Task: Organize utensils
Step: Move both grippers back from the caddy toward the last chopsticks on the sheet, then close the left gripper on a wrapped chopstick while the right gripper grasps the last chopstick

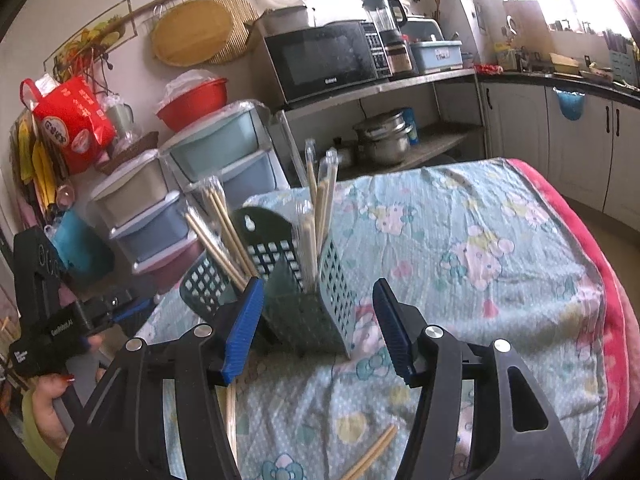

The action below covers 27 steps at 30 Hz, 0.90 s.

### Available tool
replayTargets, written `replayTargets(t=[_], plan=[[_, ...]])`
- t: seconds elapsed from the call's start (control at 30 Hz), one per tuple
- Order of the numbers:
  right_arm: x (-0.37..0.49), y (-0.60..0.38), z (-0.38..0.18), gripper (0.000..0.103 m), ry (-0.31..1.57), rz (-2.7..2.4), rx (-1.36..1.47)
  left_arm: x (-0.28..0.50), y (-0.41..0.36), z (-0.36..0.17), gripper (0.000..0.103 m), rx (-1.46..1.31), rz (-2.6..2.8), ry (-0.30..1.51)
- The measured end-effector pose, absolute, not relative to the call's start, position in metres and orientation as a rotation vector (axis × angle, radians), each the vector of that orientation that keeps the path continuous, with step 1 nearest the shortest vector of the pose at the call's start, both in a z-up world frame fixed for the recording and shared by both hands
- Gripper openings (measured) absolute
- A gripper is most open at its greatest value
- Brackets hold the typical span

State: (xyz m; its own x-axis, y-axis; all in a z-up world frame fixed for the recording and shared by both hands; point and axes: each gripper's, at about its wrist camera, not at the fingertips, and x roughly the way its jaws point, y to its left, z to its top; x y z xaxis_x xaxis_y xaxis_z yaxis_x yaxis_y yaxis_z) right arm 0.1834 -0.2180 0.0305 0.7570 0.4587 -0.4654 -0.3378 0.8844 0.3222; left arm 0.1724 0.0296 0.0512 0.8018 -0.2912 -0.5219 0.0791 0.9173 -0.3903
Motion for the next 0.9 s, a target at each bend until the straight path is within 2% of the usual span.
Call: replayTargets(t=[0.9], plan=[[0.163,-0.216,-0.022,0.055,0.740,0.463,0.173,0.170,0.025,0.001,0.092,-0.363,-0.196,0.755]])
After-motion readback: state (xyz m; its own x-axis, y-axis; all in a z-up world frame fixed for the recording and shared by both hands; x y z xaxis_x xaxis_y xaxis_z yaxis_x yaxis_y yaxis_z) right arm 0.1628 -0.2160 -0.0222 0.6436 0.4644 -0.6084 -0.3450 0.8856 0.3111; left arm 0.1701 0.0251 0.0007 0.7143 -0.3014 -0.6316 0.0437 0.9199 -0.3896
